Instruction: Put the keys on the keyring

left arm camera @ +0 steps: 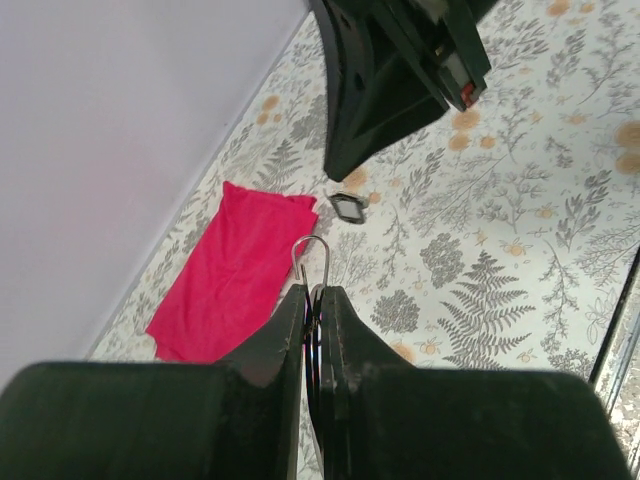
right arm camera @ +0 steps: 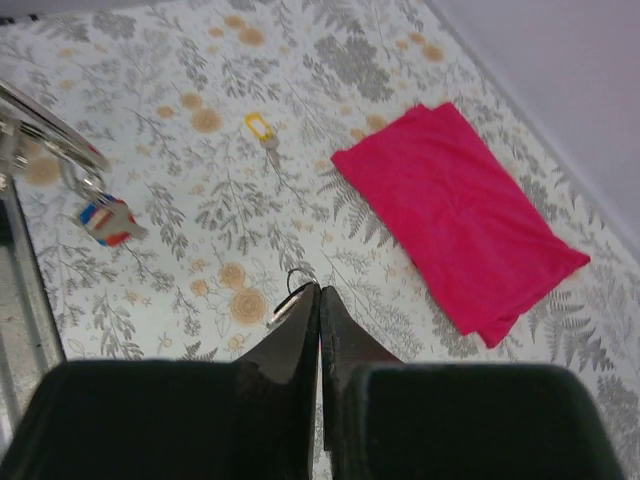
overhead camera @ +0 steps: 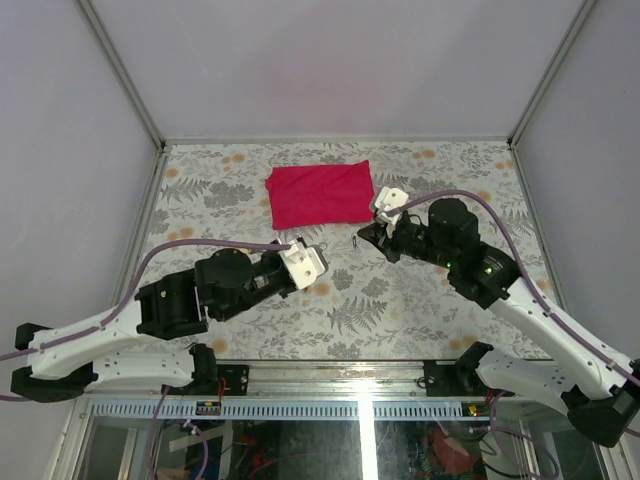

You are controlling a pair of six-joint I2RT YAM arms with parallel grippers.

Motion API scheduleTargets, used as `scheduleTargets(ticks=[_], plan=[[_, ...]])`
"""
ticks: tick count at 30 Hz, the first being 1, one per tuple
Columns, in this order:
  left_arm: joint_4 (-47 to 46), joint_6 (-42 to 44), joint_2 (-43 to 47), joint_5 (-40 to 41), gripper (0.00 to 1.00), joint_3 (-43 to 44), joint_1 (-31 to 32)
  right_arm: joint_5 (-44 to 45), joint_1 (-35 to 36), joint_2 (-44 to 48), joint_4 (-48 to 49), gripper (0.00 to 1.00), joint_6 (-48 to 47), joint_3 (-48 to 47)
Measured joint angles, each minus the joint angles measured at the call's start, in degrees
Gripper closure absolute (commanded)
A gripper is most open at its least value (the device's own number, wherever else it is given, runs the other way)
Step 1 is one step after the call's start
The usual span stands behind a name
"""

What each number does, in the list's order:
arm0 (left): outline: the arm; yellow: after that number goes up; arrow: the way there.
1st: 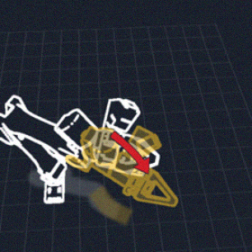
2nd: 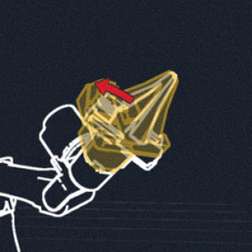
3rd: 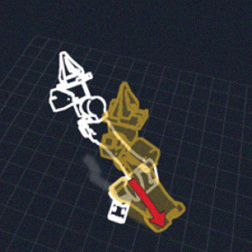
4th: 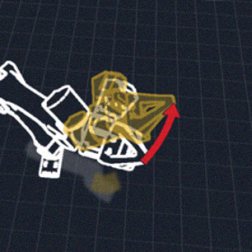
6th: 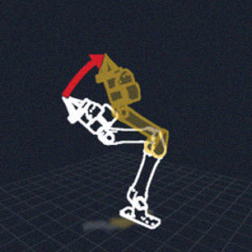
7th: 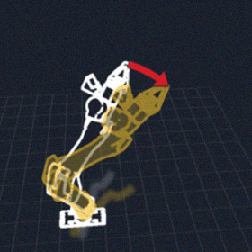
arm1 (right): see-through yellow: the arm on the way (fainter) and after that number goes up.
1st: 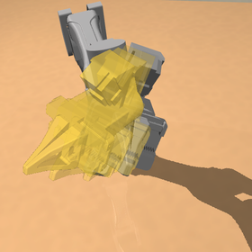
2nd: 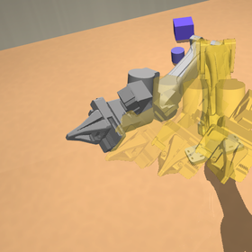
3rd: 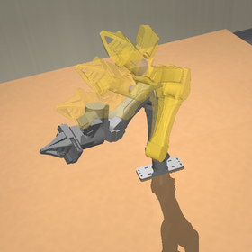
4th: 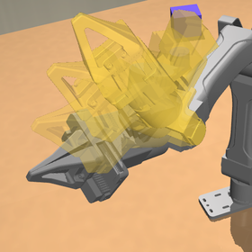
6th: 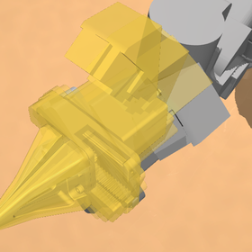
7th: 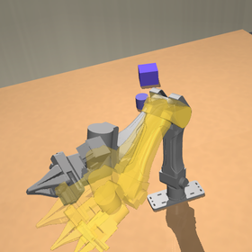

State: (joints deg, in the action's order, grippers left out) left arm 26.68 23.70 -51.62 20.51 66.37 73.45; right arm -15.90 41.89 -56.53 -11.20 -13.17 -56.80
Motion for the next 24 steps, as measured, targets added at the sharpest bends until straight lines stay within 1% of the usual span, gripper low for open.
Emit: scheduleTargets(ticks=[8, 13, 24], plan=[[-1.36, 2.05, -2.51, -6.75, 1.0, 0.13, 0.0, -8.94, 0.0, 1.68, -6.29, 1.0, -2.54, -9.38], [-1.25, 2.14, -3.58, -10.19, 1.0, 0.98, 0.0, -14.32, 0.0, 1.75, -9.4, 1.0, -3.37, -12.81], [-0.9, 2.12, -5.88, -14.14, 1.0, 4.07, 0.0, -22.82, 0.0, 1.68, -13.16, 1.0, -4.79, -15.58]])
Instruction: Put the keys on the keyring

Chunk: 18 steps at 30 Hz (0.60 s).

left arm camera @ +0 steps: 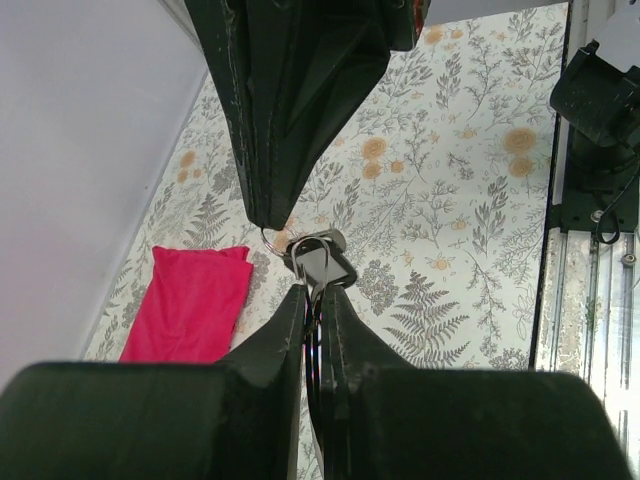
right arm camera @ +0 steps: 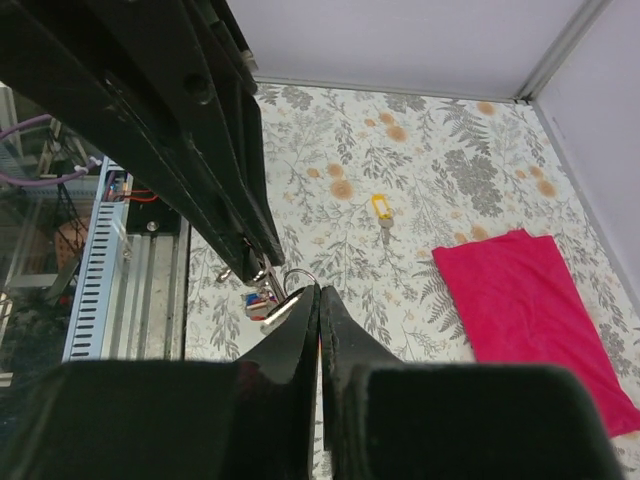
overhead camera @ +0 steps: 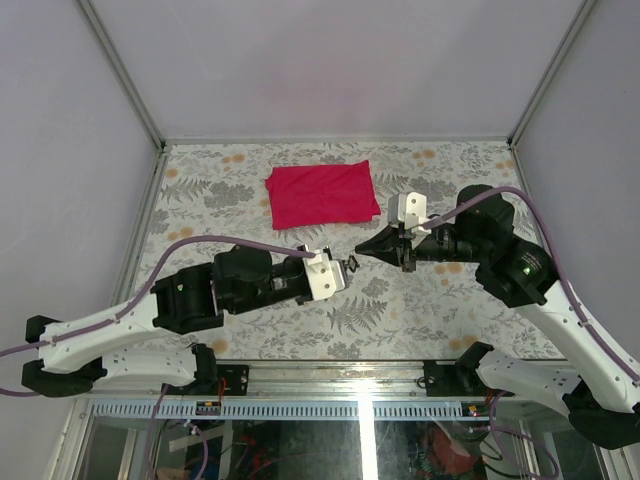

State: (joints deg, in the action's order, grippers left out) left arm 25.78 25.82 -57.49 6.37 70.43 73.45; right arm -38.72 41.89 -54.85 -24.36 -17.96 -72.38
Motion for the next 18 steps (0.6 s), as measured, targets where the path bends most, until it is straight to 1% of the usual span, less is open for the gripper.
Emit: scheduleTargets(ticks=[8, 18], plan=[[0.63, 0.0, -1.2, -1.11, 1.0, 0.48, 0.0, -2.47, 0.0, 0.0, -0.5, 1.0, -0.07, -0.96], [1.25, 0.0, -1.99, -1.49, 1.0, 1.18, 0.0, -3.52, 0.0, -0.17, -0.48, 1.0, -0.04, -0.96]])
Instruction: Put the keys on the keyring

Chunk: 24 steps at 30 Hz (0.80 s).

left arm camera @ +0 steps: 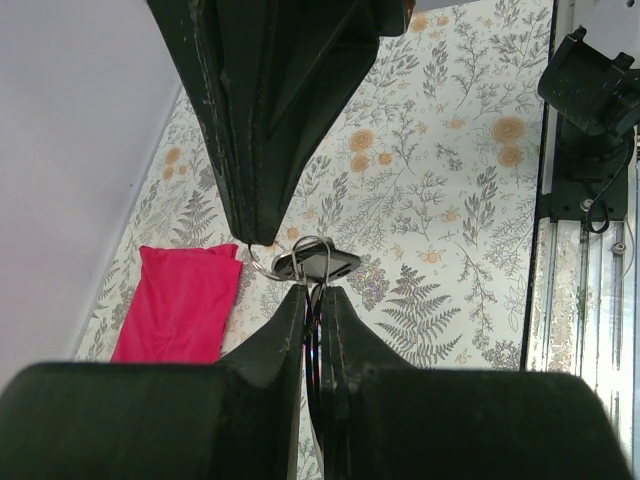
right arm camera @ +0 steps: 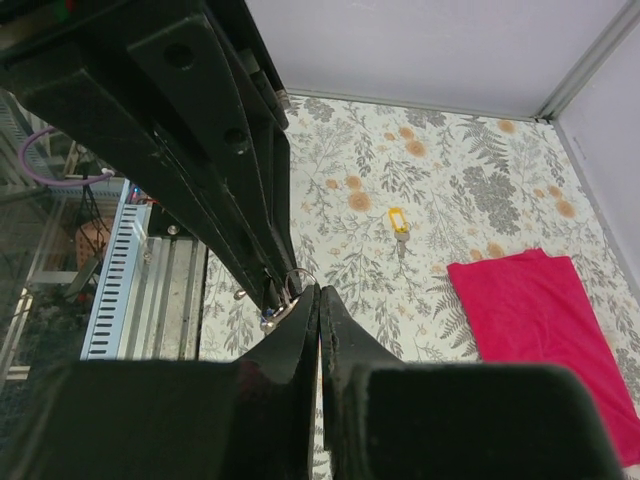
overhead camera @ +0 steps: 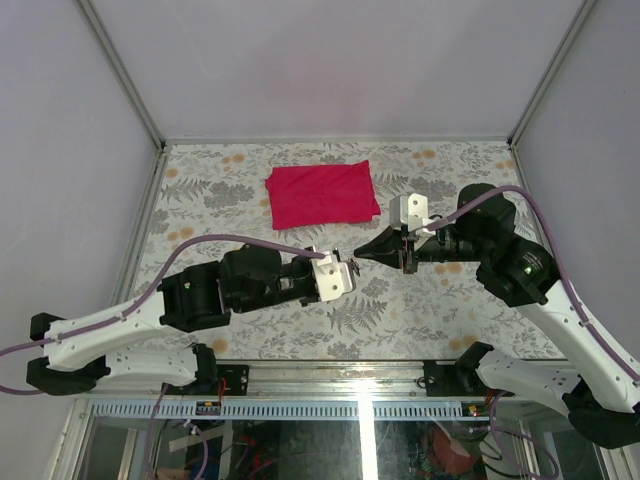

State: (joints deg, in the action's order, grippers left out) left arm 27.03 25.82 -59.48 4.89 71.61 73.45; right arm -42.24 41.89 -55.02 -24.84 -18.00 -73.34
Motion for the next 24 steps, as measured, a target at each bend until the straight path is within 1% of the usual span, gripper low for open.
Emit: scheduleTargets(ticks=[11, 24], plan=[[0.22, 0.0, -0.68, 0.0, 1.0, 0.9, 0.0, -1.97, 0.0, -0.48, 0.02, 1.0, -0.02, 0.0], [0.39, 0.0, -0.68, 0.07, 1.0, 0.92, 0.0, -2.1, 0.0, -0.46, -0.22, 1.0, 0.0, -0.83]])
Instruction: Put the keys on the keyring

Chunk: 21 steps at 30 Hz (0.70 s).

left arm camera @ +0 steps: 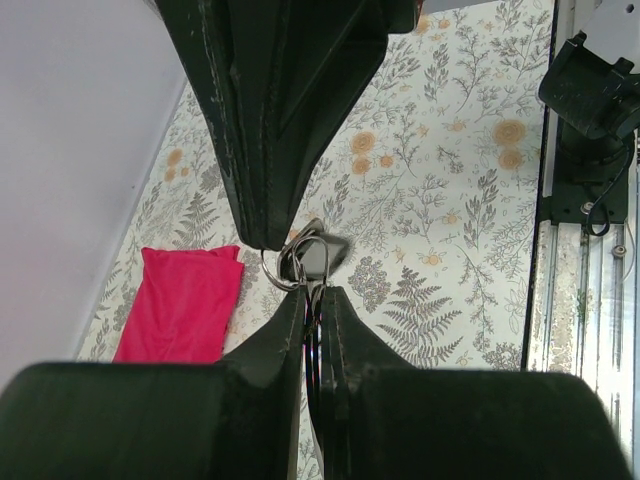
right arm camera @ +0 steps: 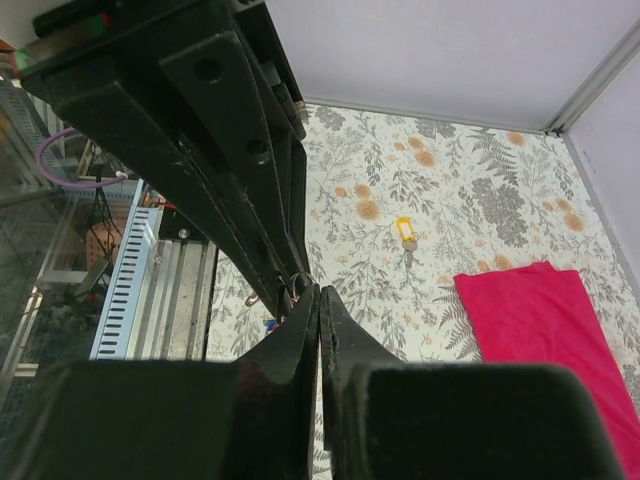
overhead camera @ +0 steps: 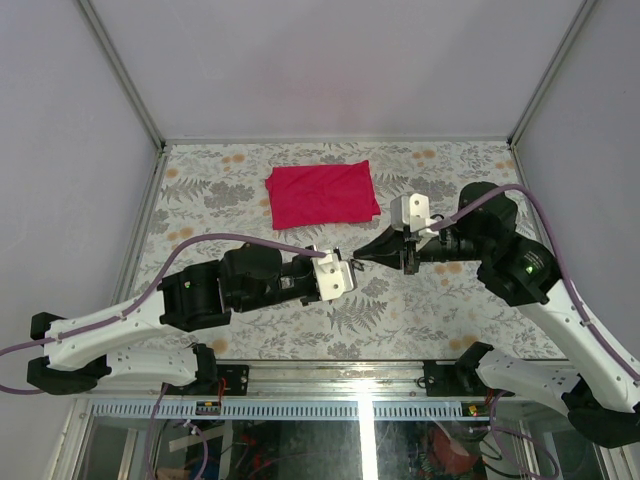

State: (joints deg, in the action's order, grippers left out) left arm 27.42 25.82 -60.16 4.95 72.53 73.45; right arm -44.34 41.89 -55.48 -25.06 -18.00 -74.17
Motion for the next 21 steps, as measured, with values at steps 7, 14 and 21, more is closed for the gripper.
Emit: scheduleTargets(ticks=[7, 14, 21], plan=[[0.02, 0.0, 0.0, 0.26, 1.0, 0.13, 0.0, -0.24, 0.0, 0.48, -1.29, 1.0, -0.09, -0.63], [0.04, 0.0, 0.0, 0.46, 1.0, 0.13, 0.0, -0.22, 0.0, 1.07, -2.69, 1.0, -0.44, -0.87], [0.11, -0.07, 0.0, 0.61, 1.0, 0.15, 0.0, 0.33, 0.0, 2.08, -2.86, 1.0, -0.44, -0.87]])
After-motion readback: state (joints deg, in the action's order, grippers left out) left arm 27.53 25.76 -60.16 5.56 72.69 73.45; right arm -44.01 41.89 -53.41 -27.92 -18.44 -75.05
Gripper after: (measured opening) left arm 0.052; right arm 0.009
